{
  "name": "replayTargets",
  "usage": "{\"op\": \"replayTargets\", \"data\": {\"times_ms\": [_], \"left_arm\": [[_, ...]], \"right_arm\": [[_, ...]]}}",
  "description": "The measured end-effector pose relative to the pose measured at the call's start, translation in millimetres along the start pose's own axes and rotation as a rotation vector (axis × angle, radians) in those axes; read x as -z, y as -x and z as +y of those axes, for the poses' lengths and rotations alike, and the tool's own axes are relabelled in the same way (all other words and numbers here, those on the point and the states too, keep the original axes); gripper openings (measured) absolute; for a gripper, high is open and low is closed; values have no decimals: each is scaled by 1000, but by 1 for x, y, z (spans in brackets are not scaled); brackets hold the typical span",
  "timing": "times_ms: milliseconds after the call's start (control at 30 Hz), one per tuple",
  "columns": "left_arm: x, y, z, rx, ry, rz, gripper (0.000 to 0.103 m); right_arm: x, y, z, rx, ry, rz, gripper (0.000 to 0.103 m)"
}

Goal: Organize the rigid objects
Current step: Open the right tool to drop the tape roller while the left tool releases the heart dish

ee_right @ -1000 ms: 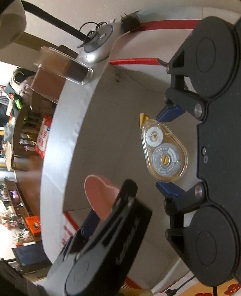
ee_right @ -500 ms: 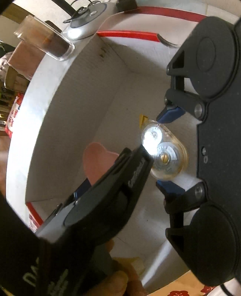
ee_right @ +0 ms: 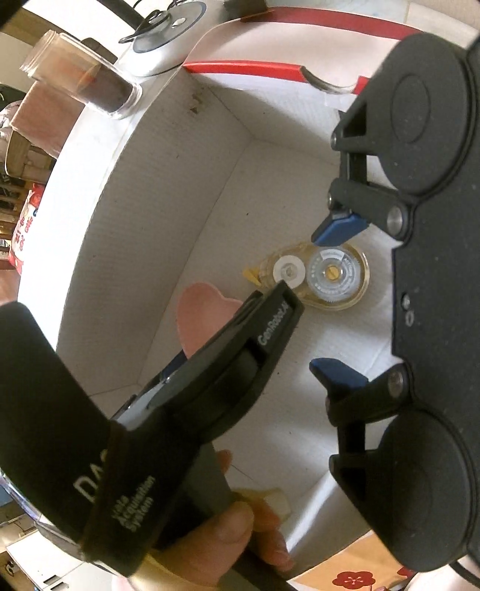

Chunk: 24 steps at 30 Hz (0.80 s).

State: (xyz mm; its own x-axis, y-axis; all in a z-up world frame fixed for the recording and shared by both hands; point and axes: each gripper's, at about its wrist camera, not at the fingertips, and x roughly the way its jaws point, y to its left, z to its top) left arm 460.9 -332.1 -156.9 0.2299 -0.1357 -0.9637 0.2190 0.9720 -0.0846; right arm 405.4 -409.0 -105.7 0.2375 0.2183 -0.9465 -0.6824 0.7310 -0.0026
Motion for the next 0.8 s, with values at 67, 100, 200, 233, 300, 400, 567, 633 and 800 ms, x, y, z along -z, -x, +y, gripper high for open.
{"op": "replayTargets", "data": {"times_ms": [67, 100, 200, 233, 300, 400, 567, 633, 800], "left_arm": [[2, 3, 0, -1, 7, -8, 72], [3, 5, 0, -3, 4, -15, 73], [7, 12, -1, -2, -8, -34, 74], [8, 16, -2, -8, -11, -43, 74], [10, 23, -1, -13, -11, -65, 74], [10, 36, 0, 1, 5, -102, 74], [19, 58, 1, -1, -1, -159, 74], [24, 67, 3, -8, -2, -179, 74], [39, 92, 8, -10, 3, -233, 74]], "right_arm": [[2, 2, -1, -3, -6, -9, 67], [3, 3, -2, -1, -9, -14, 67], [2, 6, -3, 3, -18, -31, 67], [3, 7, -3, 4, -20, -36, 68], [4, 12, -2, 9, -26, -45, 69], [6, 18, -1, 13, -42, -63, 73], [9, 30, 0, 10, -67, -92, 76], [8, 34, 1, 16, -71, -102, 78], [7, 42, 10, 26, -86, -130, 80]]}}
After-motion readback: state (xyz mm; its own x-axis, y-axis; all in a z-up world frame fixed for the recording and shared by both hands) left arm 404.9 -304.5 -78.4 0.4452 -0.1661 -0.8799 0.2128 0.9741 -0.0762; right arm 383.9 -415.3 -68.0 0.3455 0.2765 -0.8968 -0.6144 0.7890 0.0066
